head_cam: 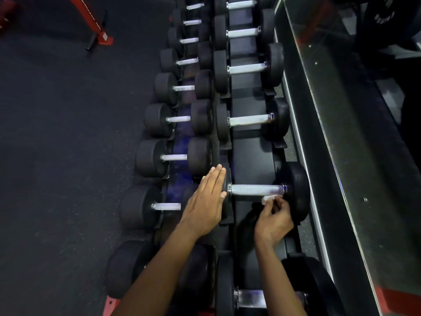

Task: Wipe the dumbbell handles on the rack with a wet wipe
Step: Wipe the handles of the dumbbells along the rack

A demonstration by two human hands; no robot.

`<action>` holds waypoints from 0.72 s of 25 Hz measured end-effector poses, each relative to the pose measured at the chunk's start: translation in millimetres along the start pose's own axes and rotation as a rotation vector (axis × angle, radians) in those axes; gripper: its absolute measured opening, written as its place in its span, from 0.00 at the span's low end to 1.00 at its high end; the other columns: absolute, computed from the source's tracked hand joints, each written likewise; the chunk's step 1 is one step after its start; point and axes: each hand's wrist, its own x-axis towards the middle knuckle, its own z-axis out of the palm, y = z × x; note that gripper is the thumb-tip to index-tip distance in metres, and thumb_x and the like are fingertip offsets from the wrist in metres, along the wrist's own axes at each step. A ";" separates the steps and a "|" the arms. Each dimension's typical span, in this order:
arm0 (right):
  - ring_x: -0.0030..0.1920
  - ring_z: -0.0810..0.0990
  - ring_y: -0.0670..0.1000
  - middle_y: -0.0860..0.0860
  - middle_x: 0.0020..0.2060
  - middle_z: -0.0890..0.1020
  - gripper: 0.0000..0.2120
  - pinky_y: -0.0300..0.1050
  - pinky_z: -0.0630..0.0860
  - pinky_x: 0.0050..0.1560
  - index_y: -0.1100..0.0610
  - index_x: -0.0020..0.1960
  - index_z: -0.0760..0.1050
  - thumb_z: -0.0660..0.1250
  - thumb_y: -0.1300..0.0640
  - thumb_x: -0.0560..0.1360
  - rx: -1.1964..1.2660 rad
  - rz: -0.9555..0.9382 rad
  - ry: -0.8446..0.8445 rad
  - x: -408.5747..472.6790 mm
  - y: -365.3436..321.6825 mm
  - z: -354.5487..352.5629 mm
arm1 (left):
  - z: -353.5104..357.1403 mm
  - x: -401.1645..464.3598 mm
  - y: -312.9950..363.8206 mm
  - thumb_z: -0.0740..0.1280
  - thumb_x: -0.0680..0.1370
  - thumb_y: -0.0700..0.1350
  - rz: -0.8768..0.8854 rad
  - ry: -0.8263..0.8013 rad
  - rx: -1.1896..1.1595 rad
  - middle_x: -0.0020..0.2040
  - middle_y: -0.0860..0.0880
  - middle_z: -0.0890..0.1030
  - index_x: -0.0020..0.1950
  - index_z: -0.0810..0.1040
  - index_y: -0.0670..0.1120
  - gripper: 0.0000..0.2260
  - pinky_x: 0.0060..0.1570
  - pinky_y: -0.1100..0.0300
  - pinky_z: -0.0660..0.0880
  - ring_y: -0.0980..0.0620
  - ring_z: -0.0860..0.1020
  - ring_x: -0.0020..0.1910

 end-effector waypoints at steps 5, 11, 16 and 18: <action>0.51 0.80 0.62 0.63 0.50 0.81 0.12 0.51 0.77 0.52 0.69 0.55 0.77 0.67 0.70 0.72 0.005 -0.179 -0.032 -15.4 3.5 2.6 | 1.2 -0.2 1.0 0.48 0.80 0.46 -0.003 0.011 0.004 0.77 0.46 0.55 0.77 0.54 0.41 0.25 0.75 0.60 0.48 0.52 0.51 0.77; 0.42 0.80 0.55 0.56 0.46 0.77 0.09 0.46 0.78 0.47 0.65 0.48 0.79 0.72 0.69 0.68 0.141 -0.078 -0.128 -22.0 -6.6 20.7 | 0.8 0.3 2.1 0.48 0.80 0.46 -0.009 0.015 0.007 0.77 0.46 0.55 0.77 0.54 0.41 0.25 0.74 0.62 0.47 0.52 0.51 0.77; 0.38 0.76 0.51 0.55 0.41 0.78 0.04 0.27 0.69 0.42 0.63 0.42 0.79 0.72 0.67 0.68 0.099 -0.105 -0.189 -40.5 -16.0 36.9 | 1.4 0.2 2.5 0.48 0.80 0.46 -0.009 0.016 -0.004 0.77 0.46 0.55 0.76 0.55 0.40 0.25 0.74 0.62 0.47 0.51 0.51 0.77; 0.35 0.77 0.52 0.55 0.39 0.79 0.05 0.24 0.68 0.37 0.62 0.41 0.78 0.73 0.67 0.68 0.149 0.063 -0.167 -43.7 -16.7 42.4 | 1.5 -0.4 2.2 0.48 0.80 0.46 -0.007 0.014 -0.007 0.78 0.46 0.55 0.77 0.54 0.40 0.25 0.74 0.62 0.47 0.52 0.50 0.77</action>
